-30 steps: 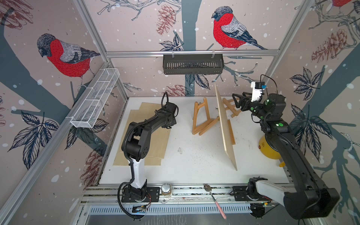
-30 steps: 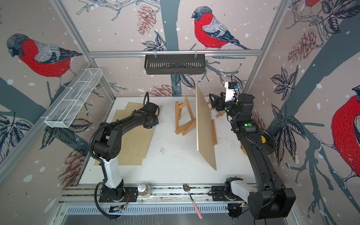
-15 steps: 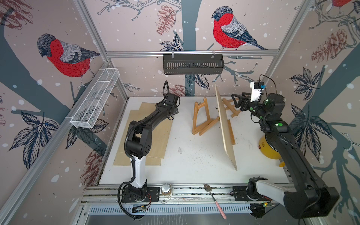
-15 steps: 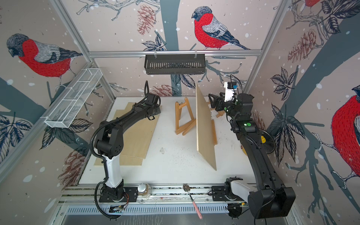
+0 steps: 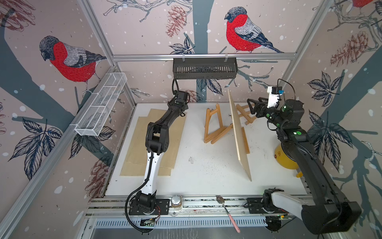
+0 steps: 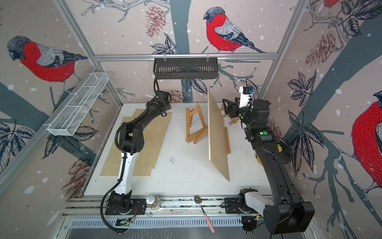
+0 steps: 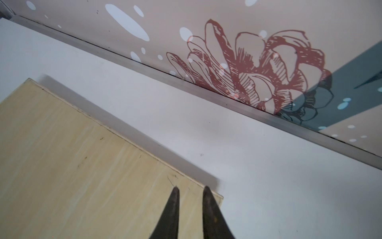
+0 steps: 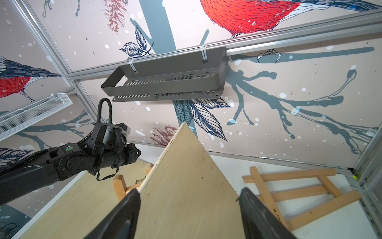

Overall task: Disassemble the easel
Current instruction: Adjust the drawing board.

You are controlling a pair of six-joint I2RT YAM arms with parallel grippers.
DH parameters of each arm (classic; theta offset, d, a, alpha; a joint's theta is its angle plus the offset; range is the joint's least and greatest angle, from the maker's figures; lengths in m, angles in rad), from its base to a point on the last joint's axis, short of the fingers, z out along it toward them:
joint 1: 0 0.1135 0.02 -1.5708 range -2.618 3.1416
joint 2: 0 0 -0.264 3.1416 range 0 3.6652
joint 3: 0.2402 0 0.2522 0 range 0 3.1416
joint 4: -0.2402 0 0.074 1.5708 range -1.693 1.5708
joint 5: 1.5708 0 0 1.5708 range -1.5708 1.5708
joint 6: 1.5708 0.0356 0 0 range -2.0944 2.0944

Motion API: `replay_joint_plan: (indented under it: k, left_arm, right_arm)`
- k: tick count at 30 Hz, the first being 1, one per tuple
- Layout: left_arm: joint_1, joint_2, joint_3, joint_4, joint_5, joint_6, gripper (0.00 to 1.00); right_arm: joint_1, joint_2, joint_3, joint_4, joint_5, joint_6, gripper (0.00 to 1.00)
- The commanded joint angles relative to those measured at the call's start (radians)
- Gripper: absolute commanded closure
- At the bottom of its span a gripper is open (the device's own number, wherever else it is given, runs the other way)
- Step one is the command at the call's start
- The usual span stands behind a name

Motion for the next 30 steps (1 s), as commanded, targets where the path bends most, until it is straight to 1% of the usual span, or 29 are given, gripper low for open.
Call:
replay_joint_plan:
  k: [1,3,9,12,16,18,22,30]
  left_arm:
    - [0.03,0.048,0.058,-0.013,0.01,-0.052,0.78]
    - [0.05,0.076,0.088,-0.016,0.037,-0.063,0.78]
    - [0.087,0.114,0.089,0.054,0.121,-0.056,0.78]
    - [0.095,0.139,0.117,0.05,0.133,-0.056,0.77]
    - [0.106,0.186,0.179,0.002,0.123,-0.029,0.77]
    - [0.116,0.196,0.181,-0.003,0.122,-0.019,0.77]
    - [0.143,0.21,0.181,-0.015,0.157,-0.011,0.77]
    - [0.173,0.208,0.184,-0.048,0.163,0.061,0.77]
  right_arm:
    - [0.002,0.005,0.013,0.003,0.027,-0.013,0.23]
    - [0.002,0.011,0.02,0.001,0.033,-0.013,0.23]
    - [0.002,0.032,0.028,0.002,0.046,-0.018,0.24]
    - [0.002,0.048,0.032,0.003,0.049,-0.015,0.24]
    - [0.004,0.069,0.039,0.002,0.047,-0.011,0.24]
    - [0.005,0.072,0.039,0.002,0.05,-0.012,0.24]
    - [0.006,0.075,0.036,0.003,0.056,-0.012,0.24]
    - [0.02,0.089,0.038,0.008,0.061,-0.007,0.23]
